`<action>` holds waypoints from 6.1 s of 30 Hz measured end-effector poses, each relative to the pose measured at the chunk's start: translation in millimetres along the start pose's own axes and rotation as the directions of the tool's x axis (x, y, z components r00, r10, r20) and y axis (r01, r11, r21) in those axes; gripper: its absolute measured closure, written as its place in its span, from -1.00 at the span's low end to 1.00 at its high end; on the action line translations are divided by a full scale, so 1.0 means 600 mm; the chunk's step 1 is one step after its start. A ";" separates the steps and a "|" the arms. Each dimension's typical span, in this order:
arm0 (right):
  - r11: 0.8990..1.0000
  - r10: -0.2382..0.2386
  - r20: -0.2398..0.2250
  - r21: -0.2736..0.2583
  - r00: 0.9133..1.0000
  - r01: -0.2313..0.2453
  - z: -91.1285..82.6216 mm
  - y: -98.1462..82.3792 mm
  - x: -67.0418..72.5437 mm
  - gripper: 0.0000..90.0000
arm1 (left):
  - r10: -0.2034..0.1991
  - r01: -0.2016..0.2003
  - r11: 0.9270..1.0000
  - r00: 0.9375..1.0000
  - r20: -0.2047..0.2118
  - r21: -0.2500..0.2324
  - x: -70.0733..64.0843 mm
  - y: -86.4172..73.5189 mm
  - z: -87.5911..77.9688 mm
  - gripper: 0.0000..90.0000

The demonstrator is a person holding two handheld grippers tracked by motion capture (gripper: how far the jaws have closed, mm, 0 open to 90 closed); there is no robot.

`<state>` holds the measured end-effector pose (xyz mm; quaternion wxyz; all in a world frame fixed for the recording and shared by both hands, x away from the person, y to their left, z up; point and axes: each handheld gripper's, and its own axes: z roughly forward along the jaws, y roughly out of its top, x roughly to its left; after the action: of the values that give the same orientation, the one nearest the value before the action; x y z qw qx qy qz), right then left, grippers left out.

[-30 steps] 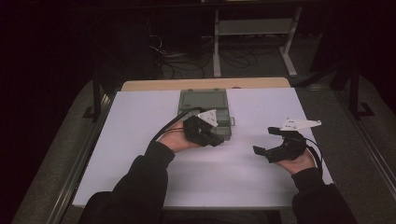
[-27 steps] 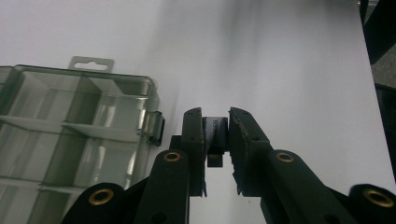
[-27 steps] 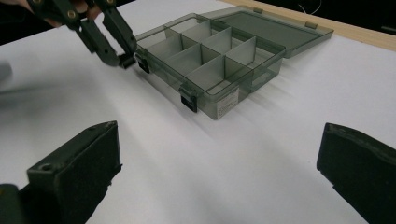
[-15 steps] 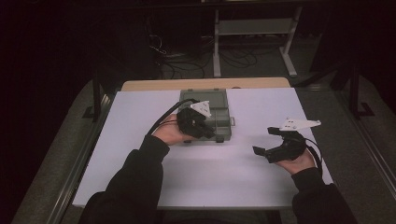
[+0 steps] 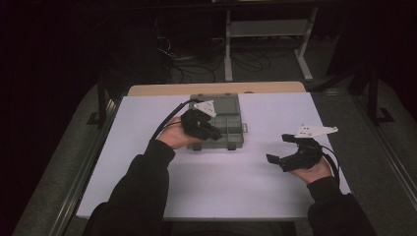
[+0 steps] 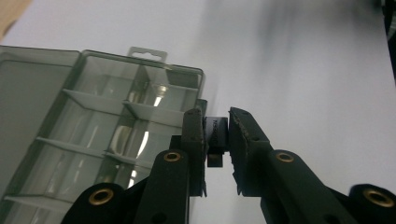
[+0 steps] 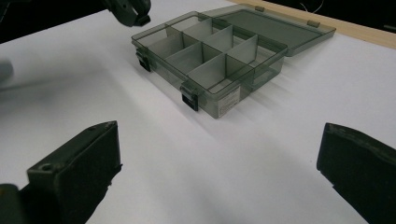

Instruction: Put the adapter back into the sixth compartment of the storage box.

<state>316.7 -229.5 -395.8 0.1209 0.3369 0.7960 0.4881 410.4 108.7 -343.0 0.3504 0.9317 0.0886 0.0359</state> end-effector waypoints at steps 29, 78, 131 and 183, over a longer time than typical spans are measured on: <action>1.000 0.006 -0.001 0.005 1.000 -0.006 0.000 -0.001 -0.001 -1.00 | -0.088 0.087 0.996 0.992 -0.094 -0.017 0.049 -0.044 0.016 0.70; 1.000 0.019 0.014 0.017 1.000 -0.020 0.004 -0.002 -0.006 -1.00 | -0.180 0.185 0.982 0.977 -0.109 0.033 0.082 -0.089 0.048 0.24; 1.000 0.019 0.009 0.019 1.000 -0.020 0.003 -0.002 -0.005 -1.00 | -0.206 0.176 0.960 0.970 -0.125 -0.219 0.023 -0.134 -0.099 -1.00; 1.000 0.019 0.016 0.022 1.000 -0.020 0.002 -0.003 -0.003 -1.00 | -0.299 0.242 0.932 0.935 -0.191 -0.271 -0.039 -0.270 -0.167 -1.00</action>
<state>317.9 -230.7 -398.3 0.1188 0.3500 0.7971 0.4776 351.5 288.5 -374.7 0.4509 0.8500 0.2515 0.1045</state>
